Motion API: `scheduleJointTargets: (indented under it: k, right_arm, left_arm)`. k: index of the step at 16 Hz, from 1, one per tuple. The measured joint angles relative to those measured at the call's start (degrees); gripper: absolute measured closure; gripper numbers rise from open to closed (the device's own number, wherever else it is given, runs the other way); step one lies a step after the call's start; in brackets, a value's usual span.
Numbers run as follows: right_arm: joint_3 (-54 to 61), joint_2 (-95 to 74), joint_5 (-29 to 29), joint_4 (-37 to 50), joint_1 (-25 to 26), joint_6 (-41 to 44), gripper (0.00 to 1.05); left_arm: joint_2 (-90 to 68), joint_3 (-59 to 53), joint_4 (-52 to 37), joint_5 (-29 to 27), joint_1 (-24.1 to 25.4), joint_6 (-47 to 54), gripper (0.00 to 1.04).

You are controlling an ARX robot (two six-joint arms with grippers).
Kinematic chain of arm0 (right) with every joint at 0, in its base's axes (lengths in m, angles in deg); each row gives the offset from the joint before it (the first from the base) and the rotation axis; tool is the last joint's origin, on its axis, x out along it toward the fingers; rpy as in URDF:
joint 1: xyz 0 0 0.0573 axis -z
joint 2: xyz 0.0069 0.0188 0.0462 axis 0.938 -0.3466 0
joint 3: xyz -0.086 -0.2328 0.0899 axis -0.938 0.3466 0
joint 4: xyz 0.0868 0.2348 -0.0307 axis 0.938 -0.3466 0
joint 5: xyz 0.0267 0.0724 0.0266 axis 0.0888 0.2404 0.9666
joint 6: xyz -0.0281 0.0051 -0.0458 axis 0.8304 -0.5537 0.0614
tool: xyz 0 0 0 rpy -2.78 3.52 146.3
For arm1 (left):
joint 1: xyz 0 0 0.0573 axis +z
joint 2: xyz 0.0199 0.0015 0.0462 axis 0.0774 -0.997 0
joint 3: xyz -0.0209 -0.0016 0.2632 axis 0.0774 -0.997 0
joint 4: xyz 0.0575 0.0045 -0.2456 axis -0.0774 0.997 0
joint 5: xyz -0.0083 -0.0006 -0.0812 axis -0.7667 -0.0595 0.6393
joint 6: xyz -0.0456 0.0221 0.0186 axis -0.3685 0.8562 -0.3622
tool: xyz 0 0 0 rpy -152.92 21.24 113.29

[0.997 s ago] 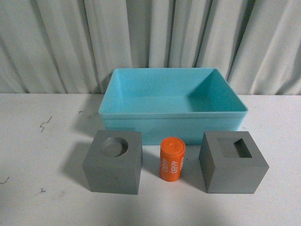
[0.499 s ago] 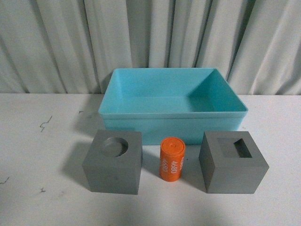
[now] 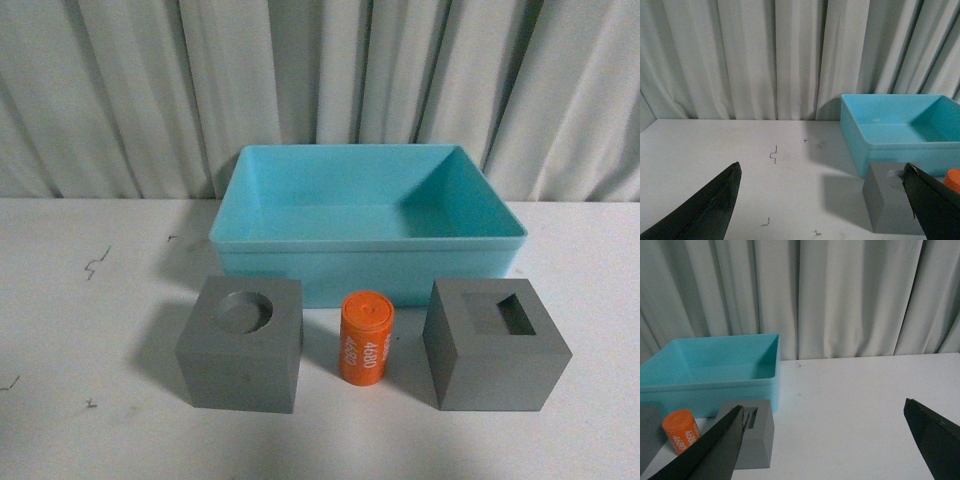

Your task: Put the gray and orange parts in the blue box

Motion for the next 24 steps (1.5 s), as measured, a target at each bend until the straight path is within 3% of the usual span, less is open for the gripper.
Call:
scheduleJointTargets:
  k: [15,16,17,18,19,22,24]
  right_arm:
    - [-0.11,-0.2,-0.07,-0.92,-0.02,-0.17,0.06]
    - [-5.01,-6.99,-1.38,-13.25,-0.46,-3.23,0.06]
    - [-9.75,-19.21,-1.03,-16.26,0.61,-5.14,0.06]
    - [-12.31,-27.87,1.44,-10.36,3.78,-5.25,0.06]
    - [-20.44,-44.98,7.13,4.85,8.04,-1.86,0.06]
    - [-27.47,-70.16,9.62,18.58,3.98,5.88,0.06]
    - [-29.88,-79.25,8.02,20.96,2.03,6.38,0.06]
  left_arm:
    - [0.0,0.0,0.02,0.0,0.0,0.0,0.07]
    - [0.0,0.0,0.04,-0.02,0.0,0.0,0.07]
    - [0.0,0.0,-0.02,0.02,0.0,0.0,0.07]
    - [0.0,0.0,0.0,0.0,-0.02,0.0,0.07]
    - [0.0,0.0,0.04,-0.02,0.0,0.0,0.07]
    - [0.0,0.0,0.04,-0.02,0.0,0.0,0.07]
    - [0.0,0.0,0.04,0.0,0.0,0.0,0.07]
